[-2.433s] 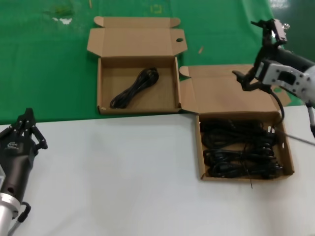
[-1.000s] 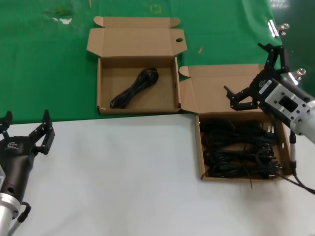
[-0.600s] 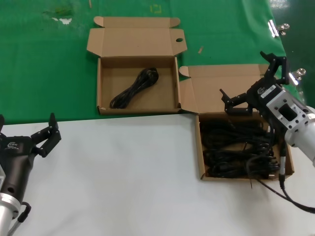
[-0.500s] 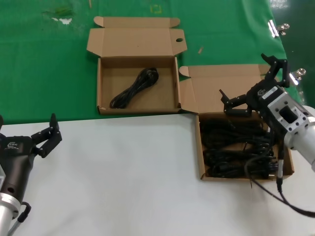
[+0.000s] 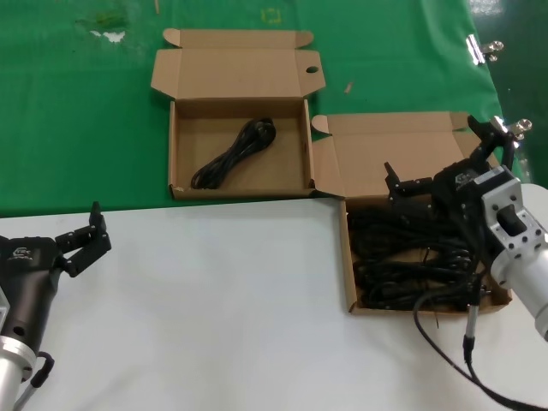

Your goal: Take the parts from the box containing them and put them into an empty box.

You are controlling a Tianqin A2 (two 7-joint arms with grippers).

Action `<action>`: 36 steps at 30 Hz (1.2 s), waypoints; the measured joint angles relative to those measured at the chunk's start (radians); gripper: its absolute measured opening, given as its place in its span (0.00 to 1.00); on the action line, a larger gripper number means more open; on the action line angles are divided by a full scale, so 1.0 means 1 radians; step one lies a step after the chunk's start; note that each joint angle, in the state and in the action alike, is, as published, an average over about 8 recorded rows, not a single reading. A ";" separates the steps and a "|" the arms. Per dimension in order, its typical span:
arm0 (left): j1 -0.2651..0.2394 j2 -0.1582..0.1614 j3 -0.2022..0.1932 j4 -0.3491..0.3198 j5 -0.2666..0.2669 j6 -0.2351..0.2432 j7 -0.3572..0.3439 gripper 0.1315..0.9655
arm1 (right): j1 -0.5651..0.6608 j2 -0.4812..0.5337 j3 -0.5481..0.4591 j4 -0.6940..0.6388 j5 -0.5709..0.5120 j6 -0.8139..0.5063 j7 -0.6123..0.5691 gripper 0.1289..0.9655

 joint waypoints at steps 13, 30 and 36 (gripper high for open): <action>0.000 0.000 0.000 0.000 0.000 0.000 0.000 1.00 | -0.106 -0.056 0.050 0.076 0.039 0.068 0.088 1.00; 0.000 0.000 0.000 0.000 0.000 0.000 0.000 1.00 | -0.189 -0.100 0.088 0.135 0.069 0.120 0.156 1.00; 0.000 0.000 0.000 0.000 0.000 0.000 0.000 1.00 | -0.189 -0.100 0.088 0.136 0.069 0.120 0.156 1.00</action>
